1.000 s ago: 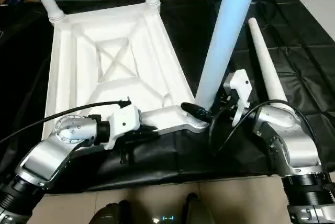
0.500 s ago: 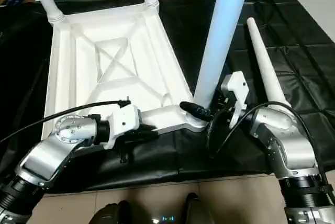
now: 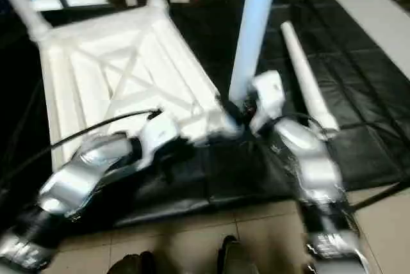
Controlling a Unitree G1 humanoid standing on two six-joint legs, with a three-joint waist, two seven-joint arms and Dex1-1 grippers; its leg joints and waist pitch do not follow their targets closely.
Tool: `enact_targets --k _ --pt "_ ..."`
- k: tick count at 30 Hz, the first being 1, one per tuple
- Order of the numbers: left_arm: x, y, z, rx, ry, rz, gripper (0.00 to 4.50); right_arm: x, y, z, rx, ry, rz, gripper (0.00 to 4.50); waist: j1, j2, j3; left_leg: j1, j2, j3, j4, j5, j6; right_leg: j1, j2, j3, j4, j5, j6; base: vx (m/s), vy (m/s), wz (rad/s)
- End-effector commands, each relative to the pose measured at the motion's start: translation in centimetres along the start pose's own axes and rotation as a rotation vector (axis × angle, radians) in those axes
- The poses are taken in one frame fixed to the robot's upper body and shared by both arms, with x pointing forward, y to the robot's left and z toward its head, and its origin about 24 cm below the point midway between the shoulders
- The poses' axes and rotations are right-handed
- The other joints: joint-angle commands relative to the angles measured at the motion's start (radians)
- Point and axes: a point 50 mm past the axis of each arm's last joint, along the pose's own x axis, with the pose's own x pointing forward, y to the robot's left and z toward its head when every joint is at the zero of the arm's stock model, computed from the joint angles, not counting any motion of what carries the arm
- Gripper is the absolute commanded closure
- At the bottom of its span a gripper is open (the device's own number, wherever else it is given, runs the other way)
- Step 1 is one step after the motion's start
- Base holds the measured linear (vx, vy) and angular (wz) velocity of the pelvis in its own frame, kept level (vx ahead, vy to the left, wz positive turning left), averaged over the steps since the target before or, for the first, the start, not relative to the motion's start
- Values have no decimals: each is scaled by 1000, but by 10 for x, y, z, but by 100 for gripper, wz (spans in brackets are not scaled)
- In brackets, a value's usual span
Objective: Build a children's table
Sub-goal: Rotate leg to tighten
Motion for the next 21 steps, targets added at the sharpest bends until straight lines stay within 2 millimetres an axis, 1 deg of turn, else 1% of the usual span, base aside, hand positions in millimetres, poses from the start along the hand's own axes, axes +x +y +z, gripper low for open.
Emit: enact_targets --k 1,2,3,4,5,6,7,8,9,10,11,12,13,14,15,16,17,18,19,20,21 --pt "23 -20 5 -52 24 -25 450 -6 -35 -49 58 208 -409 255 1 -9 -58 4 -10 -2 -73 -361 15 48 -11 3 -84 -608 -92 -64 6 -8" --pt "30 -21 11 -61 14 -4 450 -1 -36 -50 72 197 -473 256 -3 -14 -57 9 -14 -3 -70 -392 10 41 -8 -3 -93 -649 -73 -64 10 -8" --pt "31 -21 12 -62 13 -1 450 0 -36 -49 74 195 -481 256 -3 -12 -55 13 -15 -6 -70 -411 7 39 -9 -7 -96 -666 -65 -54 17 -5" --pt "37 -23 18 -58 -3 0 450 6 -35 -47 98 168 -508 256 -4 -13 -57 16 -17 -10 -71 -433 12 43 -7 -14 -102 -657 -51 -54 17 -5" --pt "40 -25 23 -41 -22 -15 450 12 -33 -43 132 131 -507 256 -9 -12 -58 6 -15 -14 -76 -438 24 51 -9 -20 -103 -625 -53 0 0 0" --pt "40 -25 23 -39 -24 -18 450 13 -32 -43 139 123 -502 256 -9 -12 -58 6 -15 -14 -76 -438 24 51 -9 -20 -103 -625 -53 0 0 0" --pt "40 -25 23 -36 -24 -21 450 16 -31 -41 151 108 -491 256 -9 -5 -56 9 -10 -18 -81 -470 35 54 -10 -31 -108 -596 -57 0 0 0" --pt "37 -23 20 -16 -22 -28 450 19 -26 -35 136 71 -401 256 -10 -6 -57 7 -8 -19 -83 -477 40 58 -12 -36 -107 -564 -69 0 0 0" --pt "33 -20 16 -7 -12 -32 450 19 -22 -28 93 37 -308 222 -10 -13 -56 4 -9 -18 -84 -471 43 59 -11 -35 -108 -552 -72 0 0 0" --pt "26 -17 10 15 -14 -44 450 16 -19 -20 39 -6 -206 201 -3 -13 -56 6 -8 -16 -85 -467 51 57 -11 -31 -107 -538 -82 0 0 0" --pt "21 -15 6 31 -20 -61 450 13 -18 -14 8 -40 -149 201 0 -14 -57 8 -7 -14 -84 -460 55 57 -13 -27 -106 -526 -87 0 0 0" --pt "19 -14 5 38 -22 -67 450 11 -18 -12 -4 -54 -130 187 5 -14 -58 8 -4 -11 -84 -439 63 55 -15 -20 -101 -501 -107 0 0 0" --pt "11 -12 -2 55 -12 -88 450 2 -21 -5 -26 -81 -65 185 9 -17 -57 8 -4 -7 -85 -420 67 55 -12 -16 -97 -478 -124 0 0 0" --pt "7 -13 -4 62 -20 -110 450 -2 -21 -2 -38 -93 -21 180 15 -11 -60 14 0 -1 -83 -390 74 51 -13 -9 -91 -436 -148 0 0 0" --pt "5 -13 -5 64 -23 -118 450 -4 -21 -1 -43 -96 -6 170 16 -11 -61 15 0 1 -83 -376 79 51 -11 -8 -90 -414 -158 0 0 0" --pt "-1 -14 -9 64 -23 -145 450 -11 -22 4 -59 -106 64 145 18 -10 -60 14 1 3 -83 -362 82 53 -10 -7 -86 -393 -169 0 0 0" --pt "-6 -13 -12 68 -18 -162 450 -19 -23 8 -72 -112 132 139 27 -11 -61 14 5 7 -82 -328 95 55 -10 -1 -81 -357 -186 0 0 0" --pt "-10 -12 -16 73 -12 -171 450 -27 -24 11 -81 -112 191 139 31 -6 -60 15 5 7 -81 -322 99 56 -9 0 -77 -345 -193 53 -15 11" --pt "-14 -12 -18 74 -7 -171 450 -33 -25 13 -85 -106 233 125 34 -9 -61 16 7 11 -79 -308 106 53 -7 4 -75 -323 -204 53 -15 11" --pt "-16 -11 -19 75 -6 -171 450 -37 -26 14 -86 -99 260 125 36 -9 -61 19 6 15 -76 -301 109 49 -6 8 -72 -323 -210 59 -17 15" --pt "-19 -11 -21 71 -10 -178 450 -45 -27 15 -87 -81 298 111 37 -8 -62 20 6 16 -74 -290 109 48 -6 11 -70 -317 -212 62 -19 17"
